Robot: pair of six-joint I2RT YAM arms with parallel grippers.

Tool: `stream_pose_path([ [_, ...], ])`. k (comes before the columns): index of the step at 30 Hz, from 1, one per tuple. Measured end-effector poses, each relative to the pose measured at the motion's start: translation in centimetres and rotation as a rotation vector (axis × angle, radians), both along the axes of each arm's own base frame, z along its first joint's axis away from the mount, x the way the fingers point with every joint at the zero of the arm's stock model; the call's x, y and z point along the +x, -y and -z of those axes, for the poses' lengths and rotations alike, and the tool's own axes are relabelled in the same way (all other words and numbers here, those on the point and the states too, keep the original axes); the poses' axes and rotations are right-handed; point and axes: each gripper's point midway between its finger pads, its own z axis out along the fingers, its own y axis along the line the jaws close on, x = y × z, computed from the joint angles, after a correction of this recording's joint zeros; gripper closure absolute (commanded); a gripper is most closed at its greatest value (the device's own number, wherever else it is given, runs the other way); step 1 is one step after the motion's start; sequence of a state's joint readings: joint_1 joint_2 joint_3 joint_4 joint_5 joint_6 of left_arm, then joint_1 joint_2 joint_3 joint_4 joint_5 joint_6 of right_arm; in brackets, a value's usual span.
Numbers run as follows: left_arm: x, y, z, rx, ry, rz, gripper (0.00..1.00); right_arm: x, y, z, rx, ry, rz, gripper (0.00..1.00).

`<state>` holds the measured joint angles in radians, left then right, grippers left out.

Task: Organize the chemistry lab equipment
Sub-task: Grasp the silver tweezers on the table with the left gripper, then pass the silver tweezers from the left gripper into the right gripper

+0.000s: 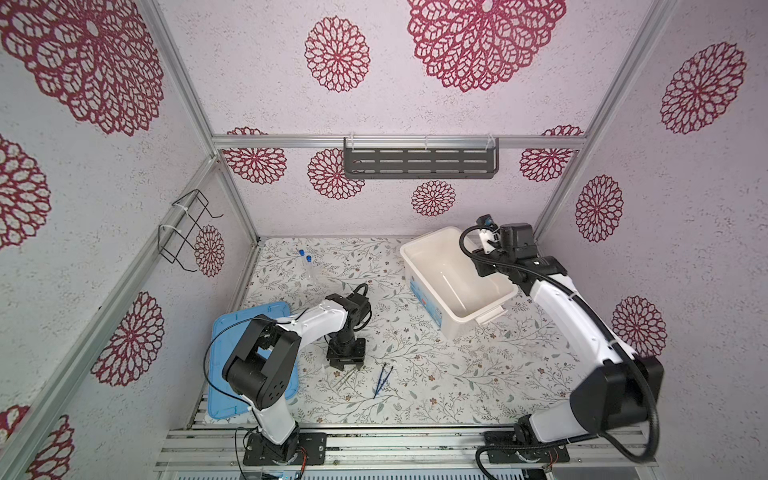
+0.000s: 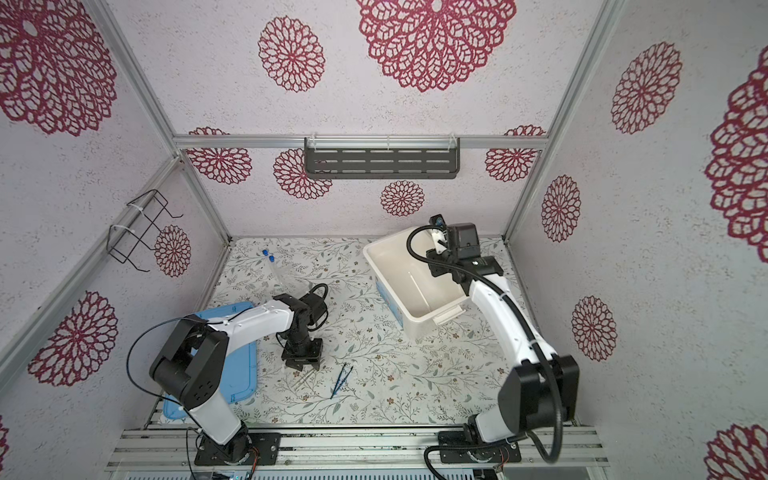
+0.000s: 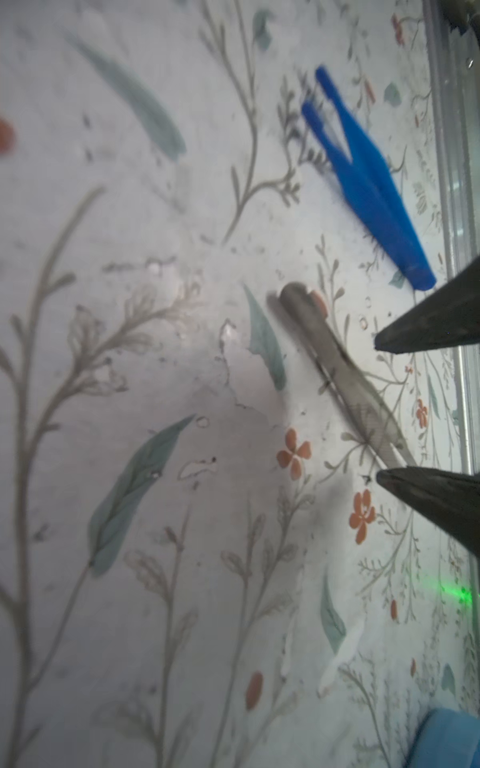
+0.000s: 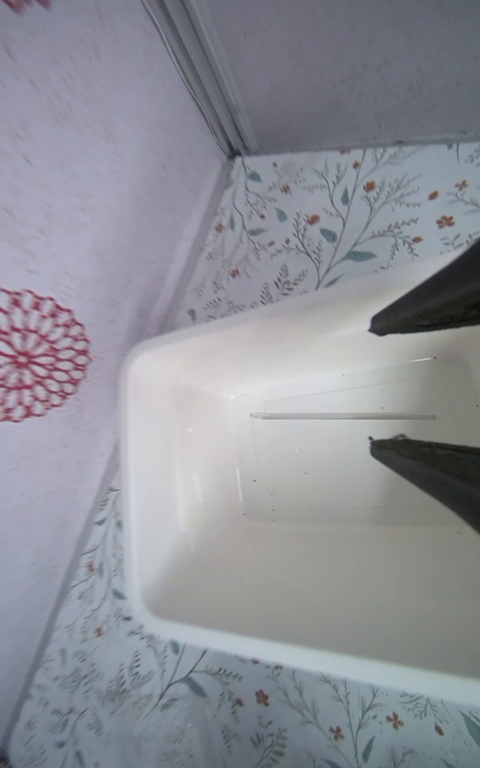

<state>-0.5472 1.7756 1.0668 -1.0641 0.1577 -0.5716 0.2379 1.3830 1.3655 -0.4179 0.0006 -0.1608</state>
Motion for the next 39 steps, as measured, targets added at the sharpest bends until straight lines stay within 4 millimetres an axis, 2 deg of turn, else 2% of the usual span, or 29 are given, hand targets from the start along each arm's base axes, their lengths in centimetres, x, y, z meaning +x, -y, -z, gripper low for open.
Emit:
stream_pose_path([
  [3, -0.2, -0.4, 0.8, 0.044, -0.031, 0.017, 0.58, -2.0, 0.5, -3.3, 0.032, 0.111, 0.001, 0.53],
  [6, 0.0, -0.2, 0.8, 0.059, -0.027, 0.041, 0.67, -3.3, 0.8, -4.5, 0.042, 0.161, 0.003, 0.52],
  [10, 0.0, 0.2, 0.9, 0.065, -0.028, 0.059, 0.84, -3.9, 1.0, -4.3, 0.042, 0.168, 0.006, 0.52],
  [15, -0.1, 0.5, 1.0, 0.059, -0.035, 0.061, 0.9, -4.1, 1.0, -3.5, 0.043, 0.154, 0.001, 0.52],
  [20, 0.0, 0.6, 0.9, 0.057, -0.034, 0.052, 0.98, -4.4, 0.6, -3.7, 0.071, 0.155, -0.015, 0.51],
  [25, 0.6, 1.1, 0.4, 0.05, -0.021, 0.038, 0.98, -4.7, -0.2, -3.6, 0.091, 0.141, -0.054, 0.5],
  [28, 2.0, 2.3, -1.2, 0.006, 0.014, 0.02, 0.98, -5.4, -1.6, -3.2, 0.121, 0.112, -0.122, 0.48],
  [31, 4.1, 4.1, -4.2, -0.089, 0.094, -0.009, 0.99, -6.9, -4.0, -2.3, 0.122, 0.047, -0.208, 0.46],
  [36, 8.1, 6.5, -11.4, -0.36, 0.269, -0.12, 1.0, -10.9, -10.4, -1.3, 0.207, -0.046, -0.449, 0.44],
  [39, 10.5, 7.6, -15.5, -0.549, 0.379, -0.195, 1.0, -13.5, -12.9, 0.1, 0.322, -0.104, -0.538, 0.44],
])
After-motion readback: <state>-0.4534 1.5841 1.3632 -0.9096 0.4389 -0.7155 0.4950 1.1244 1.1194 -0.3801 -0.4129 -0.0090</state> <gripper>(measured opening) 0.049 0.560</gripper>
